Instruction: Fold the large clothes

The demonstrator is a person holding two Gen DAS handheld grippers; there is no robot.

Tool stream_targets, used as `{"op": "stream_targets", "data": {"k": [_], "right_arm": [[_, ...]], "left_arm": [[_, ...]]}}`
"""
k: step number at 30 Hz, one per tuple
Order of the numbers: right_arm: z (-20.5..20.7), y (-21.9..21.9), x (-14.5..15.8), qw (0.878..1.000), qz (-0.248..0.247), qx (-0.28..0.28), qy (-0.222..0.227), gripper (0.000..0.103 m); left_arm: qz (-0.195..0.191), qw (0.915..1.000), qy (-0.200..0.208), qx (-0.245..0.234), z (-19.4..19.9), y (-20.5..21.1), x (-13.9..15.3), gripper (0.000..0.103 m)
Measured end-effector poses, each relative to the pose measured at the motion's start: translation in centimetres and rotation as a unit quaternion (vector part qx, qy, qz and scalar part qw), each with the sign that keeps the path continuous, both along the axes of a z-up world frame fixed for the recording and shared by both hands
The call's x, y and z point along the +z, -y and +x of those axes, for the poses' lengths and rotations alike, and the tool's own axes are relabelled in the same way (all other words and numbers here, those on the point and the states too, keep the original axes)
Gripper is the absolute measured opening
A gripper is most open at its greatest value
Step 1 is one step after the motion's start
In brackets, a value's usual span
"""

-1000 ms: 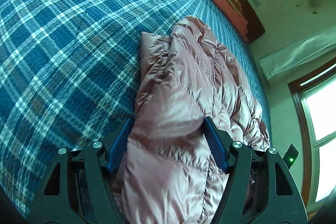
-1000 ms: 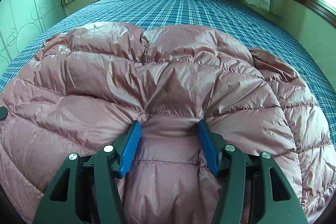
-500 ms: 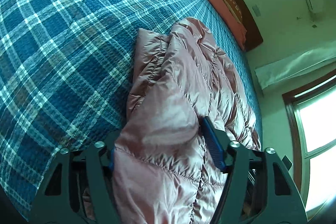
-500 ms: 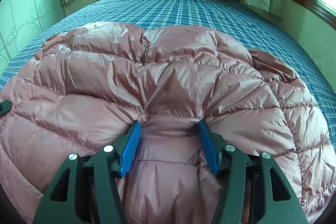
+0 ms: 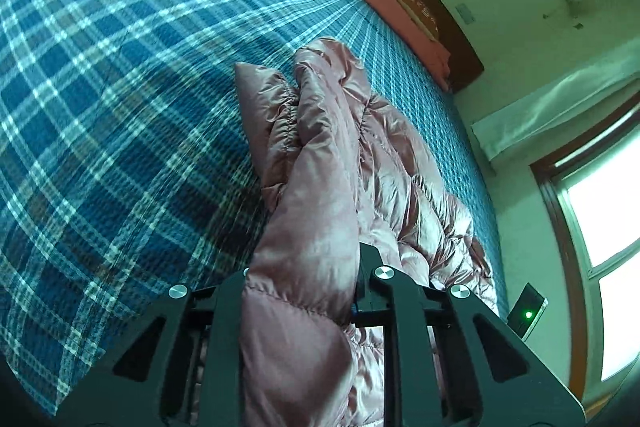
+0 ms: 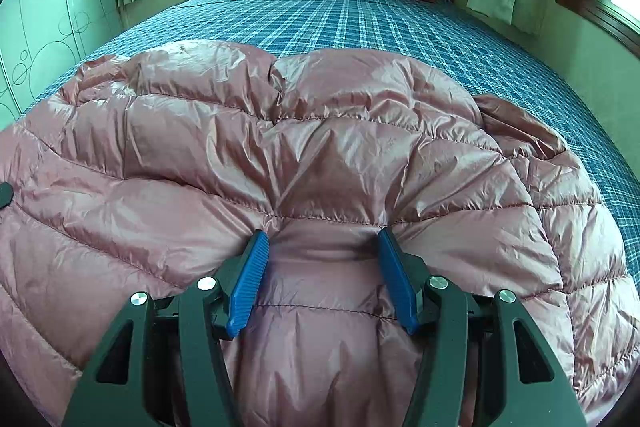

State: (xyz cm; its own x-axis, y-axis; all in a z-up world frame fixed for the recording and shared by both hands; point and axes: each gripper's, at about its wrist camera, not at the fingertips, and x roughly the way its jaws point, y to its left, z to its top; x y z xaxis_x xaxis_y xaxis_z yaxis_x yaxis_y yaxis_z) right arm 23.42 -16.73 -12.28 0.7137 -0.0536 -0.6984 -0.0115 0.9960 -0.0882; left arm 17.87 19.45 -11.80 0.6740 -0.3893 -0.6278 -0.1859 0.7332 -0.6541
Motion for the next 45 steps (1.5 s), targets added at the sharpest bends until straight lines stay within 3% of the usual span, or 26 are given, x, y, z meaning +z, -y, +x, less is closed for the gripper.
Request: {"op": "stream_targets", "data": {"k": [13,23,28,33,45], "right_arm": [[0.3,-0.4,0.3,1.000,-0.013,-0.005,-0.001,0.058],[-2.7,3.5,3.6,0.999,-0.010,-0.021,0.022,0.063],[-4.2,8.5,4.2,0.998,-0.006,-0.063,0.027,0.065],[-5.7,13.8,3.8,0.994,0.012,-0.107,0.027,0.065],[-9.0,19.6,3.3,0.987,0.026,-0.159,0.029,0.065]], "left_arm": [[0.037,0.9993,0.006,-0.001,-0.1,1.0,0.9,0.016],[0.066,0.9956,0.056,-0.035,-0.9,4.5,6.5,0.013],[0.096,0.9889,0.082,-0.078,-0.8,9.7,9.4,0.013],[0.132,0.9795,0.089,-0.123,-0.4,15.7,10.4,0.013],[0.195,0.9544,0.068,-0.215,0.5,29.3,8.2,0.013]]}}
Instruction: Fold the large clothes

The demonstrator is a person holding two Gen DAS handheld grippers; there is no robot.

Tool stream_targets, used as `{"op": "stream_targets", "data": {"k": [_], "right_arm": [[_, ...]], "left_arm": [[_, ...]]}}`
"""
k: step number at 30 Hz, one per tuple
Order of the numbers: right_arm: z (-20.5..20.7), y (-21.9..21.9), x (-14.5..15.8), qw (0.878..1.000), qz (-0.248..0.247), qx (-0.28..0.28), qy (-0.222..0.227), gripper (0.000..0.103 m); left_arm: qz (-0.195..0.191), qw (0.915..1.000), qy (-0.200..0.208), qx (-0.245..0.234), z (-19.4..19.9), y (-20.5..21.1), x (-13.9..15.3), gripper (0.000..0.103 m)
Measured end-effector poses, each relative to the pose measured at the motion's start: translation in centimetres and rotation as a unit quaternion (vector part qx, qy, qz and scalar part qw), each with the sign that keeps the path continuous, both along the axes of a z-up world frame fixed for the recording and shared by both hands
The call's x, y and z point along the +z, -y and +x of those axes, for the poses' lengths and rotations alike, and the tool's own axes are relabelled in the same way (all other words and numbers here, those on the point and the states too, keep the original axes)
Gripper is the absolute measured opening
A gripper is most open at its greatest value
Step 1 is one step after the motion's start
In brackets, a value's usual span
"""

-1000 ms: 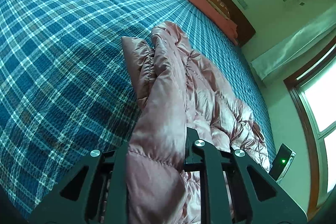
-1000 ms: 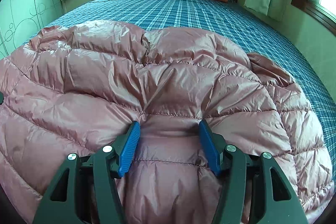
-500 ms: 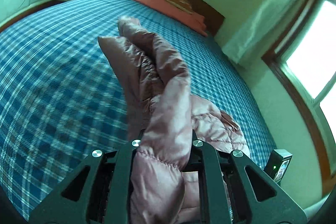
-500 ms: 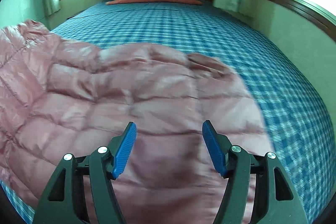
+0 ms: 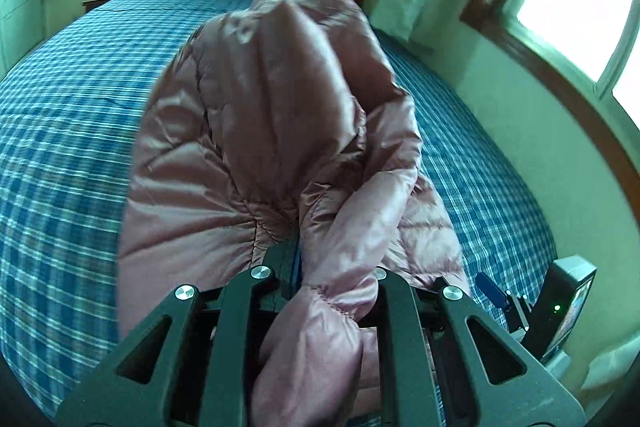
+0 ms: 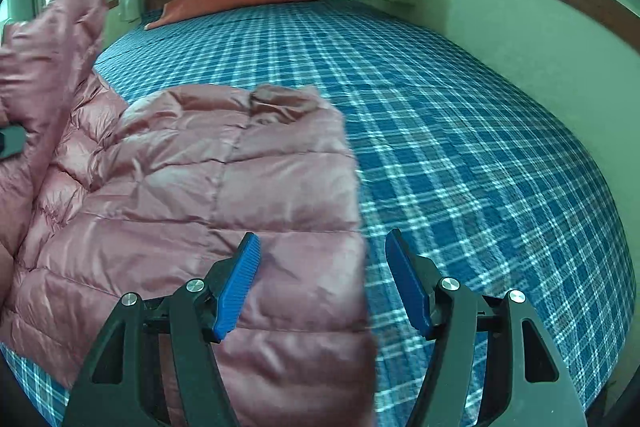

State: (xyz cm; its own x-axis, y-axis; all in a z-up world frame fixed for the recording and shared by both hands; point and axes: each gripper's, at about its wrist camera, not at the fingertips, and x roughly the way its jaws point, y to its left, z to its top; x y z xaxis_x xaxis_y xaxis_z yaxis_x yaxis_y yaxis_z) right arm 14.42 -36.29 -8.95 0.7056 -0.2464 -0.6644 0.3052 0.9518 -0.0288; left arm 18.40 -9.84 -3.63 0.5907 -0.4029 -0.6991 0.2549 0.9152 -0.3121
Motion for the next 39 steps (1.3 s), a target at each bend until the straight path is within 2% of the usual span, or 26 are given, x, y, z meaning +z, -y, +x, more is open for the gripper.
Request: {"op": "stream_targets", "data": {"k": [6,8,11,17,23,27,30,32,33,39], "right_arm": [[-0.7,1.4,-0.8,1.000,0.014,-0.010,-0.009,0.065],[-0.8,1.8,-1.2,1.000,0.023,-0.013,-0.011,0.069],[-0.4,2.6,-2.1,0.999,0.049,-0.014,-0.019,0.069],[0.5,2.8,-4.2,0.996,0.080,-0.010,-0.034,0.068],[0.7,2.5,-4.3,0.997,0.074,-0.010,-0.030,0.068],[0.4,2.5,-3.9,0.997,0.069,-0.011,-0.028,0.069],[-0.1,2.6,-3.2,0.998,0.050,-0.012,-0.027,0.069],[-0.5,2.5,-2.6,0.999,0.041,-0.014,-0.026,0.069],[-0.9,2.5,-2.3,0.999,0.036,-0.017,-0.025,0.069],[-2.8,2.9,-0.5,0.999,0.016,-0.032,-0.018,0.069]], "left_arm": [[0.029,0.9982,-0.029,-0.043,0.4,5.8,-3.1,0.013],[0.042,0.9971,-0.038,-0.052,0.4,7.2,-4.4,0.013],[0.070,0.9954,-0.031,-0.058,0.1,8.8,-5.9,0.013],[0.083,0.9943,-0.026,-0.061,0.1,10.2,-7.1,0.013],[0.097,0.9932,-0.011,-0.064,-0.1,10.7,-7.6,0.013],[0.100,0.9927,-0.002,-0.068,-0.9,10.4,-6.8,0.014],[0.088,0.9939,-0.002,-0.066,-1.5,9.9,-5.9,0.026],[0.073,0.9952,-0.002,-0.066,-2.2,9.3,-5.0,0.039],[0.065,0.9956,0.001,-0.067,-2.6,9.1,-4.6,0.049],[0.027,0.9963,0.030,-0.076,-5.6,6.6,-1.2,0.055]]}}
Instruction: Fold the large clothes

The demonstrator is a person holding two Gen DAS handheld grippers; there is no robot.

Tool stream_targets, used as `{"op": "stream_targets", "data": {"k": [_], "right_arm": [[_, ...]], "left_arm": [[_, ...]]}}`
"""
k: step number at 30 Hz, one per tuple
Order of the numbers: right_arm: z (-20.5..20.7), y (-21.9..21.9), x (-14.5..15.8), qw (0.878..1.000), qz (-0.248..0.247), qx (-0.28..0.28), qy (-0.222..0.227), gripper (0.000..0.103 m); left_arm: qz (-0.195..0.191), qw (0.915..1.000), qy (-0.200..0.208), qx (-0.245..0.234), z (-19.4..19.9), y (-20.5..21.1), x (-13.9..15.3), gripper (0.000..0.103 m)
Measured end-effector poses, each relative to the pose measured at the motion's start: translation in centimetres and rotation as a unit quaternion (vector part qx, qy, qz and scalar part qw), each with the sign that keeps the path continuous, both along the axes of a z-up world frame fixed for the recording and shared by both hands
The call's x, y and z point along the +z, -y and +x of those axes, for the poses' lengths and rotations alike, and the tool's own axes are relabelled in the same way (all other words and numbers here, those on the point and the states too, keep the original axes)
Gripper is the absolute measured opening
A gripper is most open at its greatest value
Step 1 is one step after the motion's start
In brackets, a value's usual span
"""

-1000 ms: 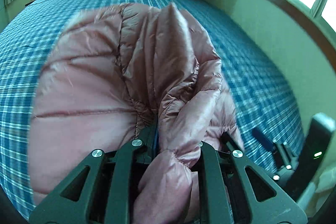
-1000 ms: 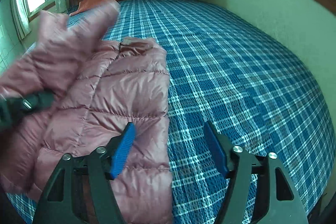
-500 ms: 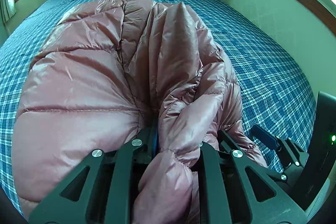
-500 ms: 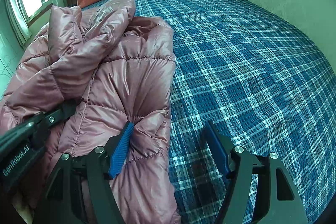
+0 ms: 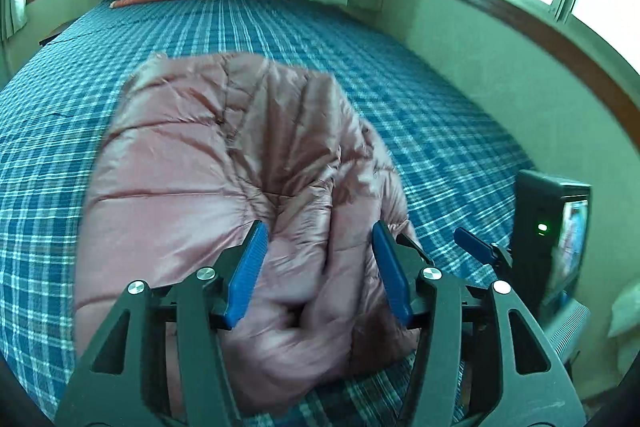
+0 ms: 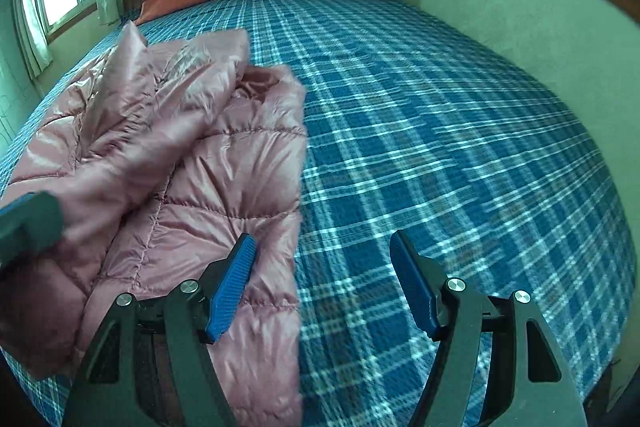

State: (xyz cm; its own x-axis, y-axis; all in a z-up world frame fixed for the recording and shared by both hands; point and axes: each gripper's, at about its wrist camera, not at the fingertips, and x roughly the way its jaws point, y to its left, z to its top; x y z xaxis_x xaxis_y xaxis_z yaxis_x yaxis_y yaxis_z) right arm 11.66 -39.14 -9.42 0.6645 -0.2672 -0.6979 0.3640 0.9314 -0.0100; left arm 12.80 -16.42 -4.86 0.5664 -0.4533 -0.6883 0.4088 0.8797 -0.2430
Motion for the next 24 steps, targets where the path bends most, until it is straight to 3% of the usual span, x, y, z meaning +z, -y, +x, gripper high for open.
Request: {"op": "stream_targets", "data": {"k": [7,14,17,24], "right_arm": [[-0.9,-0.8,2.4,1.000,0.005,-0.003,0.025,0.069],[0.4,-2.8,4.3,0.999,0.025,0.022,0.039,0.069],[1.0,-3.7,4.6,0.998,0.031,0.032,0.040,0.069],[3.2,-3.9,3.5,0.990,0.124,0.051,0.042,0.070]], "left_arm": [[-0.038,0.9969,0.014,0.068,-0.2,-7.2,1.4,0.063],[-0.073,0.9829,-0.033,0.165,3.0,-15.0,-1.0,0.063],[-0.088,0.9757,-0.049,0.195,3.8,-17.2,-1.9,0.063],[-0.205,0.9433,-0.135,0.223,4.7,-19.4,-5.2,0.064]]}}
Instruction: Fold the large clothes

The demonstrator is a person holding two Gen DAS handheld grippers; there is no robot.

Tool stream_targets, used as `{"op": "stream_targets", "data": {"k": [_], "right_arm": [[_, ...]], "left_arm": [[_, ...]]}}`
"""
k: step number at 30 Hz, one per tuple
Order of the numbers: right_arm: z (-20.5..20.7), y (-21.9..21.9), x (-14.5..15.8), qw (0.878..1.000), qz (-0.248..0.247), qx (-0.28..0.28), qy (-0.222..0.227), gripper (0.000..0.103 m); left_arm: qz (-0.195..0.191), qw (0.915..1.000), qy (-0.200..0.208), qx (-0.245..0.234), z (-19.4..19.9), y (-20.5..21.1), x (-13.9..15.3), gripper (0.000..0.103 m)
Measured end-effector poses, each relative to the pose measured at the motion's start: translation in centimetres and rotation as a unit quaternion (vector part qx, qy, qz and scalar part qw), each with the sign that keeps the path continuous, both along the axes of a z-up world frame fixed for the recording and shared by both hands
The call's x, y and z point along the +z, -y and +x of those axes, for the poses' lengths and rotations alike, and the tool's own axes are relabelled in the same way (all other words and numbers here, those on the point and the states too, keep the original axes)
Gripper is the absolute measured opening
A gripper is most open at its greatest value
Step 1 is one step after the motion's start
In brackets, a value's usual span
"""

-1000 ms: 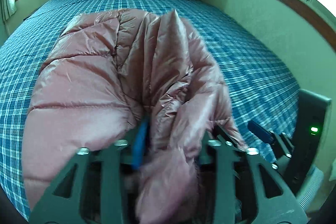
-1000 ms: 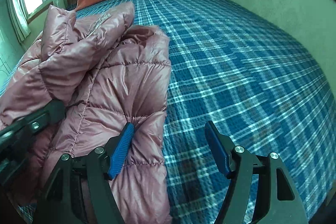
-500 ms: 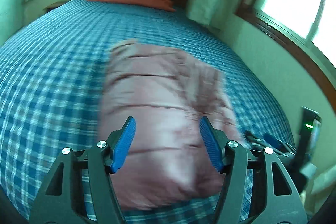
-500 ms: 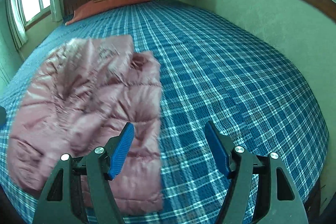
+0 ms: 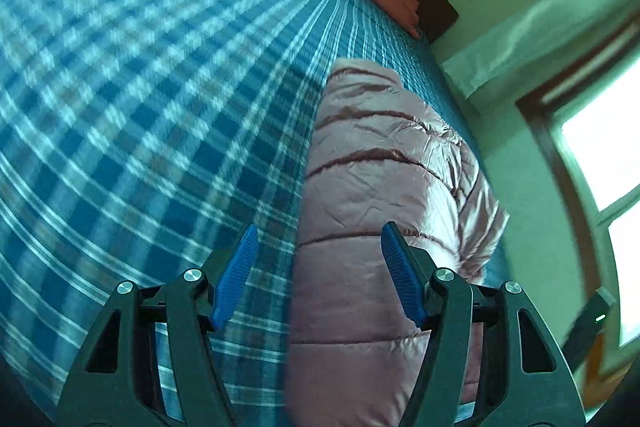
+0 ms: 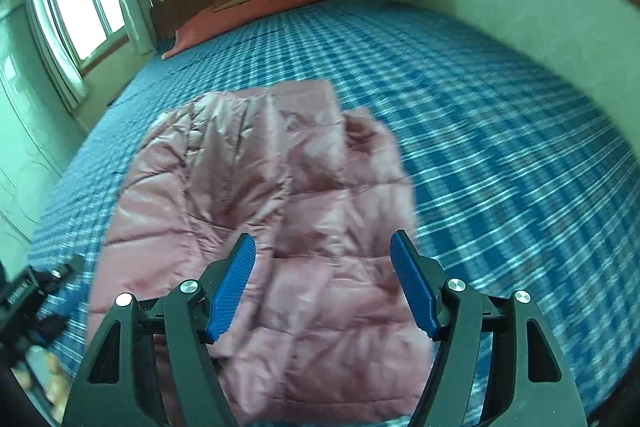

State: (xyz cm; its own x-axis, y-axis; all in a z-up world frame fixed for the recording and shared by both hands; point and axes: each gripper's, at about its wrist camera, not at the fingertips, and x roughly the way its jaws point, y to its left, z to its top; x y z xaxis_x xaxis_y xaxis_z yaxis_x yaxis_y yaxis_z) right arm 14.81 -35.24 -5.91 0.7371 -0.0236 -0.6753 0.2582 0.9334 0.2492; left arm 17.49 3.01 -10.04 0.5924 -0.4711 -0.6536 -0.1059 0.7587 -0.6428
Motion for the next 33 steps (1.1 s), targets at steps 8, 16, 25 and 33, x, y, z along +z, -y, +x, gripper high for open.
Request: {"op": "stream_targets", "data": {"k": [8,16,25,33], "right_arm": [[3.0,0.9,-2.2,0.992,0.128,0.020,0.006,0.071],[4.6,1.4,-2.6,0.984,0.170,0.040,0.026,0.023],[3.0,4.9,-3.4,0.990,0.135,0.011,0.026,0.015],[3.5,6.7,-6.5,0.986,0.164,0.014,0.013,0.015]], "left_arm": [[-0.060,0.9979,-0.022,0.010,1.5,0.9,-2.5,0.067],[-0.072,0.9973,-0.016,0.001,2.0,1.6,-2.1,0.067],[-0.043,0.9981,0.017,-0.042,1.1,4.4,-1.2,0.072],[-0.034,0.9969,-0.029,-0.064,2.6,6.6,-4.6,0.055]]}}
